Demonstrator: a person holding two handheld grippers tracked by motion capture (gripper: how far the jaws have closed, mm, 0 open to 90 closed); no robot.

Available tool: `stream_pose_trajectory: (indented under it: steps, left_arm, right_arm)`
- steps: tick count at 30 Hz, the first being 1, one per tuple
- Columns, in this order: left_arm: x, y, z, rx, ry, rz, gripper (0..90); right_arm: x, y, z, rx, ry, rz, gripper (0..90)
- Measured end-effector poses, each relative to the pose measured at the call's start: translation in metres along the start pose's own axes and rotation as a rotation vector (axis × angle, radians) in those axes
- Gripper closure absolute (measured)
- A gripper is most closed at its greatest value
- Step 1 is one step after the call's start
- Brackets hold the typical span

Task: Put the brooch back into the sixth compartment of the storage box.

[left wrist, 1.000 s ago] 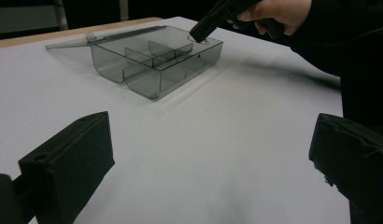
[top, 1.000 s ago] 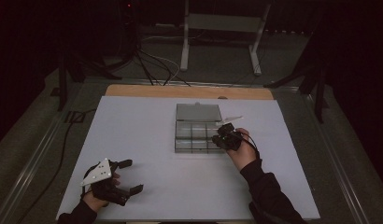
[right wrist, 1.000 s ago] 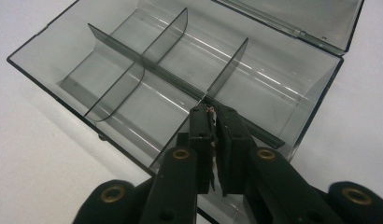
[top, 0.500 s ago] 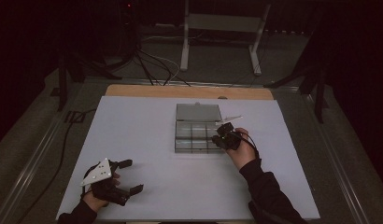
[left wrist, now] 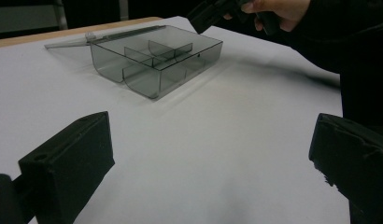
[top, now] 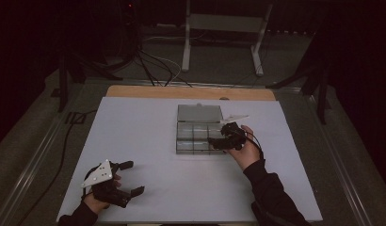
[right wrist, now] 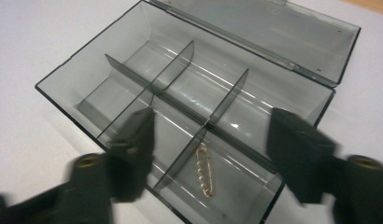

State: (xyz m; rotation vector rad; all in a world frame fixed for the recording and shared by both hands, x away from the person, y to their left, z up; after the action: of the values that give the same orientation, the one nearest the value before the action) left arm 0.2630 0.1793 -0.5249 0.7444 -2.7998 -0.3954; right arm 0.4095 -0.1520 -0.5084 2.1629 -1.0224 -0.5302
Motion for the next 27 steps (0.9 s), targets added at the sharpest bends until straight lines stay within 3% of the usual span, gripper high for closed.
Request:
stream_pose_trajectory:
  steps: [4,6,10,13,27]
  left_arm:
    - [0.000,0.000,0.000,0.001,0.000,-0.001,1.5]
    - [0.000,0.000,0.000,0.000,0.000,-0.001,1.5]
    - [-0.001,0.000,0.000,-0.002,0.004,-0.003,1.5]
    - [-0.001,0.000,0.000,0.000,0.007,0.000,1.5]
    - [-0.001,0.000,0.000,0.001,0.002,0.000,1.5]
  right_arm:
    - [0.001,0.000,-0.001,0.008,-0.011,0.008,7.4]
    - [0.000,0.002,0.000,0.010,0.001,-0.019,0.0]
    - [-0.001,0.007,-0.001,0.018,-0.024,-0.068,0.0]
    - [-0.002,0.010,-0.001,0.019,-0.017,-0.077,0.0]
    - [0.001,0.031,-0.002,0.045,-0.007,-0.086,0.0]
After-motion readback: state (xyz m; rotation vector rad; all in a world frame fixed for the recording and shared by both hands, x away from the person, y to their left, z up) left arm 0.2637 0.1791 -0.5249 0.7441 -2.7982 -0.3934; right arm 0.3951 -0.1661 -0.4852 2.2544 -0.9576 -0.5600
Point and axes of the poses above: each handheld gripper's, and its own axes: y roughly backward along the jaws, z roughly out of its underside, x roughly to its right, the point moved 6 cm from there along -y, roughly forward along the jaws
